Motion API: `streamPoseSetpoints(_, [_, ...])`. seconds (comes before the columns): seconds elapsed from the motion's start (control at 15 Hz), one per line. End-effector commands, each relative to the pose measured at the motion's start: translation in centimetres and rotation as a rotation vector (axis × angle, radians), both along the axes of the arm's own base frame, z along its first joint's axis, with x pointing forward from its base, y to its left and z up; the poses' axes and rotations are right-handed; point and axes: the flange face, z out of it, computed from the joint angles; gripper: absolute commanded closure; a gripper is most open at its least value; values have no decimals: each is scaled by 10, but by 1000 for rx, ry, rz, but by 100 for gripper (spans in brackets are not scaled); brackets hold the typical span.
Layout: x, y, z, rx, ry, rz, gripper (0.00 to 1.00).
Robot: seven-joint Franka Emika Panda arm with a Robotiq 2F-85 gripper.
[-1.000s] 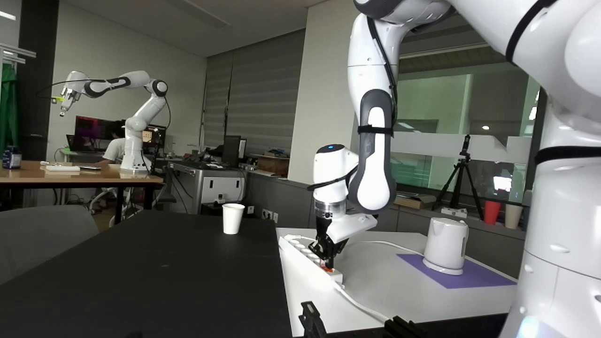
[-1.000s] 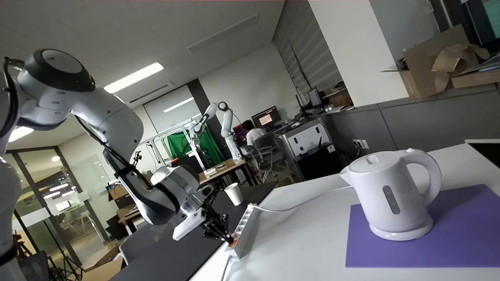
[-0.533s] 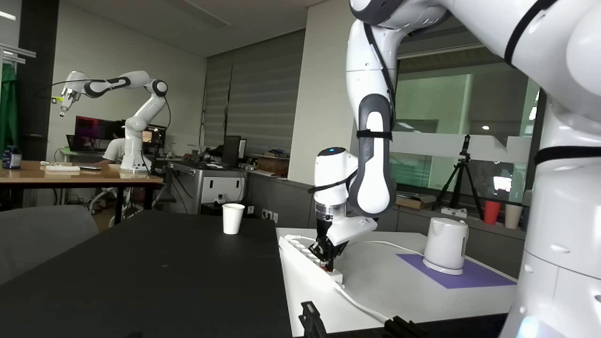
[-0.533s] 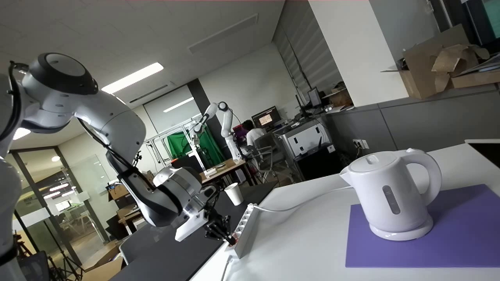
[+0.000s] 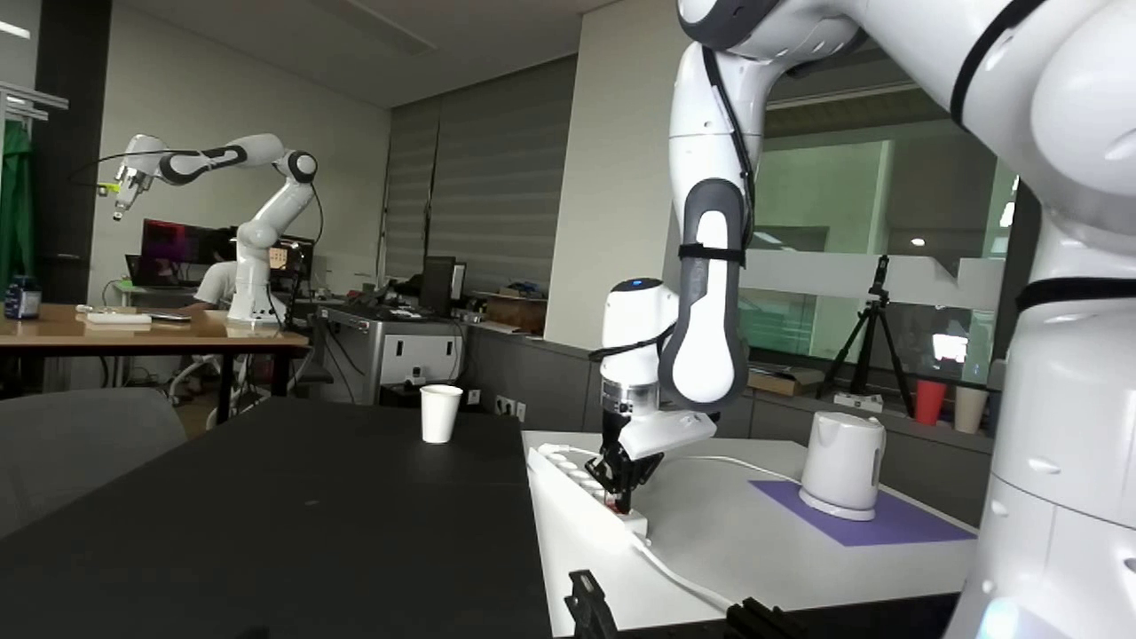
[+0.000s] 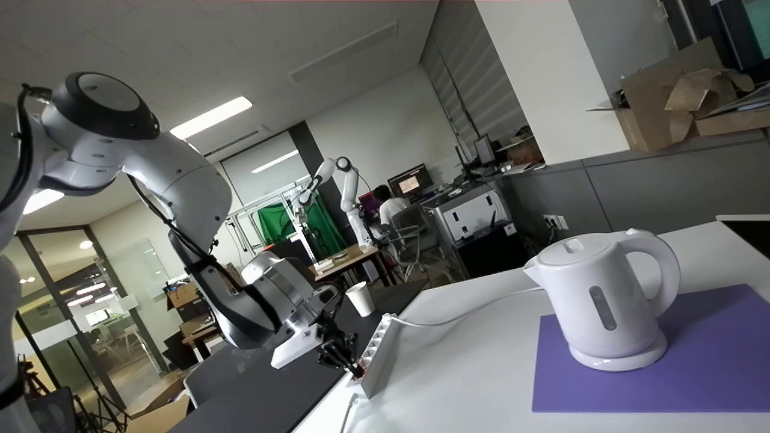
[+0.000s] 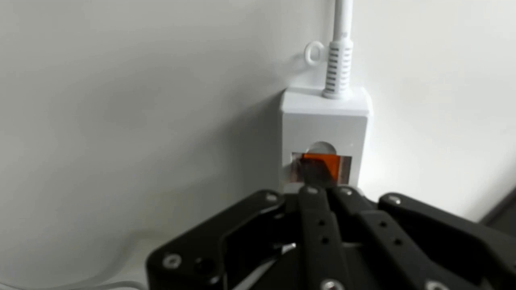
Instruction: Press the switch on the adapter
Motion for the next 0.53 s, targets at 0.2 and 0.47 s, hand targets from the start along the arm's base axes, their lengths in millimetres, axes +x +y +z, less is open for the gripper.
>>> streamPoseSetpoints(0.2, [-8, -37, -36, 204, 95, -41, 100])
streamPoseSetpoints(0.47, [0, -59, -43, 337, 123, -52, 100])
